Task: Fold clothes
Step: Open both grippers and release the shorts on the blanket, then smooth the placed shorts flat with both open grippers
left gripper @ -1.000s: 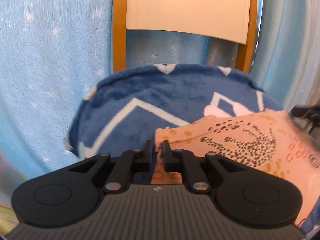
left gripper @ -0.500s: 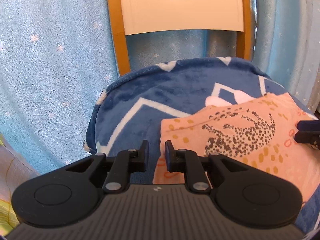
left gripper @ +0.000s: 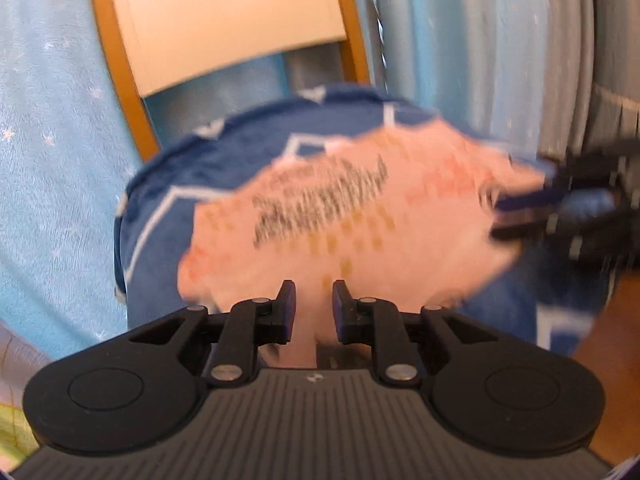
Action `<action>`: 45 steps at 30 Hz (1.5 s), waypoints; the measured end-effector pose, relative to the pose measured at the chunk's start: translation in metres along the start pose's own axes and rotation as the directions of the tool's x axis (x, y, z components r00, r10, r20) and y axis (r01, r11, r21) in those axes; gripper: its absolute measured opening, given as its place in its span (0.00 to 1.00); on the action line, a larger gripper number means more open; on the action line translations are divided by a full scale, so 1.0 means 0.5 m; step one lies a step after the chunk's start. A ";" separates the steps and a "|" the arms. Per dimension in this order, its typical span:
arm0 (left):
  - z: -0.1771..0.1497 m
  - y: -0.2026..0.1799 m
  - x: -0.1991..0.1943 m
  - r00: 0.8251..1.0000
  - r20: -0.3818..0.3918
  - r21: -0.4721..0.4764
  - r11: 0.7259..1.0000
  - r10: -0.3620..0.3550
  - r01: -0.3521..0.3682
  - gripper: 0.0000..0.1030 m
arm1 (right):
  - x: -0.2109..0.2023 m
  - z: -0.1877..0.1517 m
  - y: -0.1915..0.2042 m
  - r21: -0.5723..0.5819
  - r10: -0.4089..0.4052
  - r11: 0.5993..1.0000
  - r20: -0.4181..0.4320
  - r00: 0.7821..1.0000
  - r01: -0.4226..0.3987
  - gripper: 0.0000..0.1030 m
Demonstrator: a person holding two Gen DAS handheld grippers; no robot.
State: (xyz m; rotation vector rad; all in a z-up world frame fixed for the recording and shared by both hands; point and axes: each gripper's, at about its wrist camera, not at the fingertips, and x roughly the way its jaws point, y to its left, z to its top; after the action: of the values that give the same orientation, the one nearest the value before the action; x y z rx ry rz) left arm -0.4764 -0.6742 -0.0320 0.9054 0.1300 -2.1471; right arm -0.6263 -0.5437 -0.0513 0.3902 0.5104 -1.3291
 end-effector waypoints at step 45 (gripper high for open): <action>0.105 0.087 0.127 0.997 0.045 -0.112 0.992 -0.060 0.065 0.21 | 0.189 0.136 -0.101 0.099 0.027 0.995 -0.029 0.999 -0.024 0.26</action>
State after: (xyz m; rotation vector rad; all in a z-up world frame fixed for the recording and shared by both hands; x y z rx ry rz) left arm -0.5029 -0.7631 -0.0256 0.8000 0.2603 -2.1909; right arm -0.6520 -0.6679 -0.0470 0.4973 0.4643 -1.3289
